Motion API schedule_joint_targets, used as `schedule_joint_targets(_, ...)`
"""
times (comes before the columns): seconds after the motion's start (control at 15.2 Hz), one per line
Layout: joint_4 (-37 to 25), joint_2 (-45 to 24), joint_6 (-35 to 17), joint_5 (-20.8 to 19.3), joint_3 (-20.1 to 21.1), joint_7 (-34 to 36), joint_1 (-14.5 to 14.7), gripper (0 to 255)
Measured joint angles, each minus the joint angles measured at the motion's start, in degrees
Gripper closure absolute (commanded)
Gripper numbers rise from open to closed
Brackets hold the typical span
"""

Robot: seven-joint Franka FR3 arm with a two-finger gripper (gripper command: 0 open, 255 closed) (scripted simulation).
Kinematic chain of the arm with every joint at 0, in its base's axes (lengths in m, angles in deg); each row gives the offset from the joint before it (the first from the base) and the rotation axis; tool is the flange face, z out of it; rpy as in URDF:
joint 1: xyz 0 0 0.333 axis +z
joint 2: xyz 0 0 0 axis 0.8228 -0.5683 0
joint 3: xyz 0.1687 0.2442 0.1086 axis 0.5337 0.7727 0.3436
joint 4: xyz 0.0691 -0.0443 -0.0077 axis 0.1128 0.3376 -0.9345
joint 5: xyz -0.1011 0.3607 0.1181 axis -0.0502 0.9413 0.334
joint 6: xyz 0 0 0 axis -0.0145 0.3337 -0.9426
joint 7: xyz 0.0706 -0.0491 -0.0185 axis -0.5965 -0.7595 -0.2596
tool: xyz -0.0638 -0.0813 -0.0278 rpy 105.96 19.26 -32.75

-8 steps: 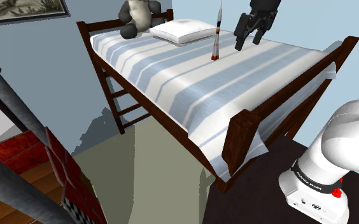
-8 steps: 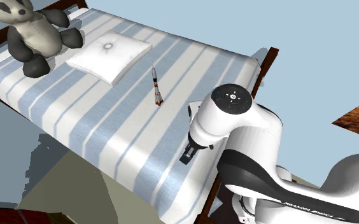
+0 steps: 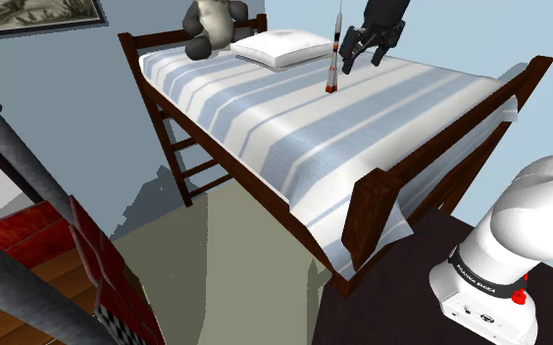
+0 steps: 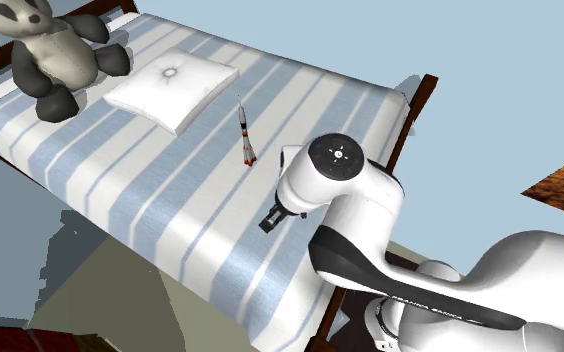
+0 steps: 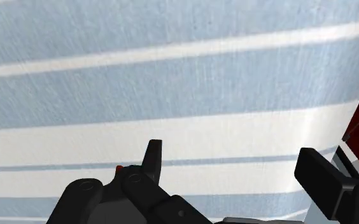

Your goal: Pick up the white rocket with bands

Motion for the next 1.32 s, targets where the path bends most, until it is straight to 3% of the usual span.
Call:
schedule_joint_targets(0.79, -6.0, -15.3, -23.3, -12.6, 4.1, 16.1, -10.4, 0)
schedule_joint_targets(1.32, -16.7, -26.4, -31.6, -25.8, 6.7, 30.6, -18.4, 0)
